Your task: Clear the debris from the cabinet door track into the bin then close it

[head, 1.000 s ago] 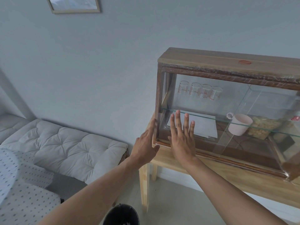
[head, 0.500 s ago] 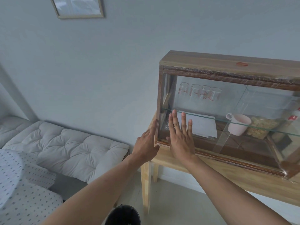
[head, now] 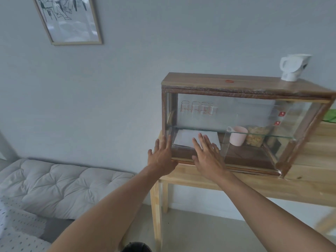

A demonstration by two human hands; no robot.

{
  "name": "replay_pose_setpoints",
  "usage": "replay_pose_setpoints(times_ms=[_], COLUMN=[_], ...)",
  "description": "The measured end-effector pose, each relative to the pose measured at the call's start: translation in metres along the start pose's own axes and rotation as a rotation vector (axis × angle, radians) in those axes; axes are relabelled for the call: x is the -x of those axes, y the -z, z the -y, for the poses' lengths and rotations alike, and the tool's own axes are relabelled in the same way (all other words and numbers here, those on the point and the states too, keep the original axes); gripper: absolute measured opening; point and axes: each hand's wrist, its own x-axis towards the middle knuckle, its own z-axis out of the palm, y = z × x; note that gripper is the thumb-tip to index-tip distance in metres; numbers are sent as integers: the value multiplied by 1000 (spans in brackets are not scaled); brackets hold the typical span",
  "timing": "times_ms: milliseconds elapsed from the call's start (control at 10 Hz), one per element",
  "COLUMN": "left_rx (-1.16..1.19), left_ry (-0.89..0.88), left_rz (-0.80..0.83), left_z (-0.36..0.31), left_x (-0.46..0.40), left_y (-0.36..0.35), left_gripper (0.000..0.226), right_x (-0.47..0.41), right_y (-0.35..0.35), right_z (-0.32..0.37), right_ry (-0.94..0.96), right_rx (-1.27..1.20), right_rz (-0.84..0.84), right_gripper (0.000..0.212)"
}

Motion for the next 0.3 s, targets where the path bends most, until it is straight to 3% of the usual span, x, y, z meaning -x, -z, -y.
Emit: replay_pose_setpoints(times_ms=[300], left_rx=[-87], left_ry=[-74], left_rz=[77], left_z=[-31], left_x=[6], left_y=[28], left_gripper=[102], right_x=[58], right_y=[52], right_z=[-49], right_ry=[-188], right_rx=[-61], right_rz=[-80], right_gripper=[58])
